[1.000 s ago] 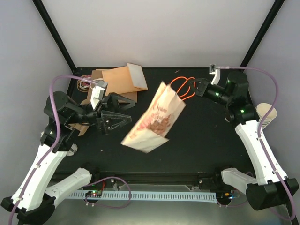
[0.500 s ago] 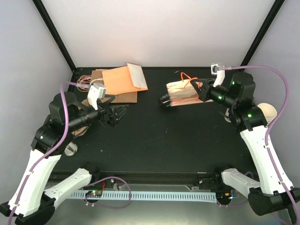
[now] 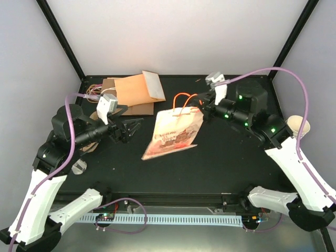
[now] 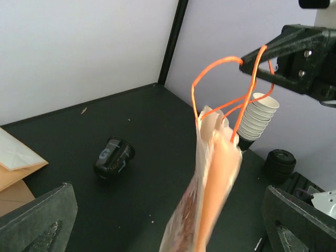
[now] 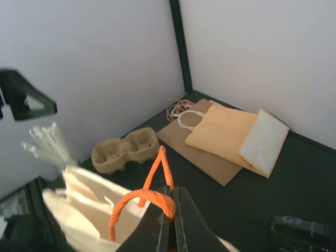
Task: Pack the takeout coffee
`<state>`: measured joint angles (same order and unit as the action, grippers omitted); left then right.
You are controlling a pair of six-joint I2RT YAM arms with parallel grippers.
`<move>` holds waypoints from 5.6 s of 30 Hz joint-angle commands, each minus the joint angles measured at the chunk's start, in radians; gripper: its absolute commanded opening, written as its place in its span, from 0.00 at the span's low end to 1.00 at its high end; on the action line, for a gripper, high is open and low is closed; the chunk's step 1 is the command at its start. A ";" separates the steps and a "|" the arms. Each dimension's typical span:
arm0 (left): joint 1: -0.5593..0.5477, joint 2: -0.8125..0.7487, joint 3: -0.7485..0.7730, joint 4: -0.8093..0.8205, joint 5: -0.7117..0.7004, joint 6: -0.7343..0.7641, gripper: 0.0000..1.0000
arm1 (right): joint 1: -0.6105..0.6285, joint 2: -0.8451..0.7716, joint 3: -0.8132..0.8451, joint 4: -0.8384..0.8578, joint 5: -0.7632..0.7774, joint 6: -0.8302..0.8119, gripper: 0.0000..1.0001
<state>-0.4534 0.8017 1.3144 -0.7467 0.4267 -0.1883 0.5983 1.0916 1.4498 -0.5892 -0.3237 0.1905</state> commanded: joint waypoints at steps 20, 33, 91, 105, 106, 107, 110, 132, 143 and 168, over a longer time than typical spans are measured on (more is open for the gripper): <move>0.002 -0.051 -0.030 0.039 0.150 0.028 0.99 | 0.394 0.036 -0.024 0.029 0.347 -0.526 0.01; 0.001 -0.011 -0.049 0.064 0.233 0.020 0.99 | 0.503 0.029 -0.113 0.115 0.401 -0.816 0.01; -0.311 0.169 -0.054 -0.303 -0.150 0.016 0.38 | 0.544 0.080 -0.155 0.207 0.505 -0.850 0.01; -0.309 0.169 -0.034 -0.296 -0.242 -0.030 0.02 | 0.544 0.024 -0.221 0.237 0.536 -0.830 0.50; -0.309 0.167 -0.033 -0.292 -0.242 -0.037 0.02 | 0.544 0.015 -0.231 0.235 0.535 -0.822 0.56; -0.309 0.167 -0.031 -0.288 -0.243 -0.044 0.02 | 0.544 0.000 -0.245 0.237 0.531 -0.815 0.62; -0.308 0.162 -0.029 -0.270 -0.246 -0.068 0.02 | 0.544 -0.052 -0.294 0.255 0.527 -0.778 0.75; -0.297 0.039 -0.099 0.027 -0.207 -0.193 0.01 | 0.529 -0.211 -0.435 0.002 0.760 0.549 1.00; -0.297 -0.029 -0.212 0.188 -0.180 -0.216 0.02 | 0.439 -0.134 -0.539 0.143 0.684 0.914 1.00; -0.296 -0.034 -0.219 0.135 -0.307 -0.206 0.01 | 0.317 -0.226 -0.749 0.267 0.511 0.948 0.01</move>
<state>-0.7540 0.7589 1.0538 -0.6003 0.2062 -0.3958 0.9184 0.8970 0.7059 -0.3141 0.1749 1.1568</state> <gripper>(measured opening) 0.029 0.030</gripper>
